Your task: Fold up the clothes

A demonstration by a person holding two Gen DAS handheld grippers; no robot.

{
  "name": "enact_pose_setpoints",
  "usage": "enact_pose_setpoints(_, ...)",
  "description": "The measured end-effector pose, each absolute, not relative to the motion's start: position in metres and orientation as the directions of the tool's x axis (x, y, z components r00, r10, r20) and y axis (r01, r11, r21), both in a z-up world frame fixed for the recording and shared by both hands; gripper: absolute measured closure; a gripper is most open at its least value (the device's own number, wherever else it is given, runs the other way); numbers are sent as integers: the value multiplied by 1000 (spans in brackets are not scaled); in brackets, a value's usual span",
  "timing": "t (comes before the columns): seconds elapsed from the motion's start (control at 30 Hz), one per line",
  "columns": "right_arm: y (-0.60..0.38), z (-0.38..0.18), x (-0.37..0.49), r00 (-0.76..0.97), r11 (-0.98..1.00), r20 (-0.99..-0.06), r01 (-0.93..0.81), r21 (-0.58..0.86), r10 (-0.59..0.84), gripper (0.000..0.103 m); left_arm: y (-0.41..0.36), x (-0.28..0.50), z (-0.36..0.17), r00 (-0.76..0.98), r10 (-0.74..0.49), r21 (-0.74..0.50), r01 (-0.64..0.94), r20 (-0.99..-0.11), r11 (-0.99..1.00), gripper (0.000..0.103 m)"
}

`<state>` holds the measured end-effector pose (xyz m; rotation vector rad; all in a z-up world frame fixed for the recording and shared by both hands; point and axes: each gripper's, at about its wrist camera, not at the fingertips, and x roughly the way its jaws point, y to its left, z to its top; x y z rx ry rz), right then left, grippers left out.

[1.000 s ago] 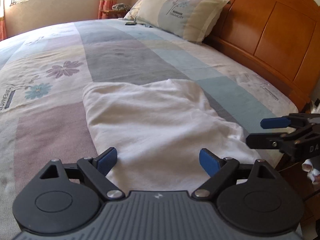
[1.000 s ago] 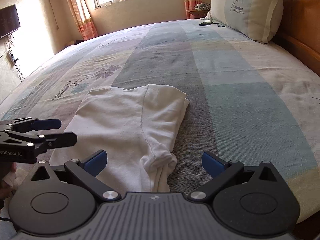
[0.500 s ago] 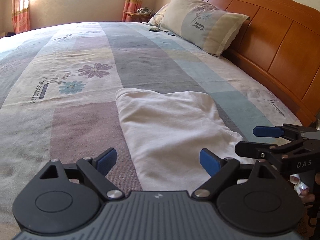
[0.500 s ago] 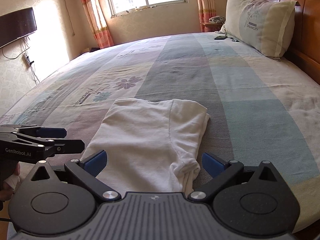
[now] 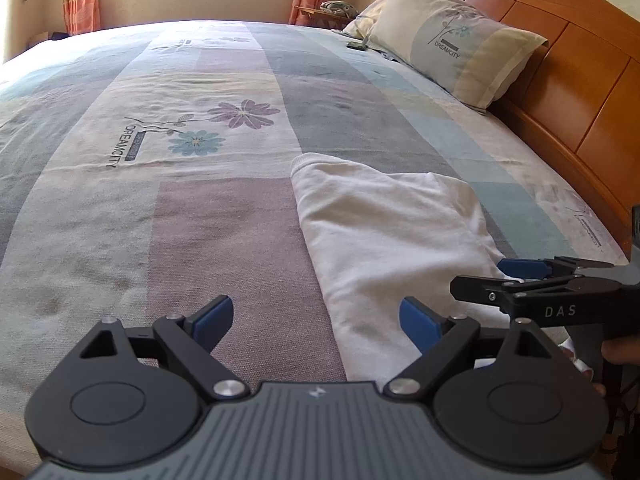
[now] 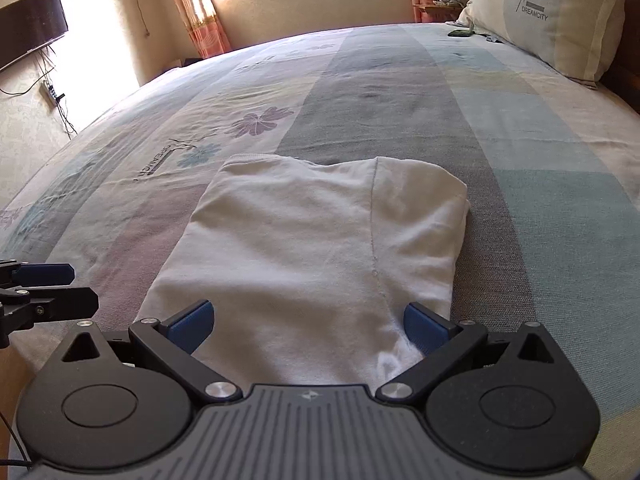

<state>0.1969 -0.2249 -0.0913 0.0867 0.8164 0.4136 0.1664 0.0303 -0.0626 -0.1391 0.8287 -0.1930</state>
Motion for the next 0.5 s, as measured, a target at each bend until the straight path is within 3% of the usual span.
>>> enact_pose_setpoints(0.5,-225,-67,164,630,911,-662,-337,238,406,0,30,150,-49,682,-242,-214,127,-690,968,13)
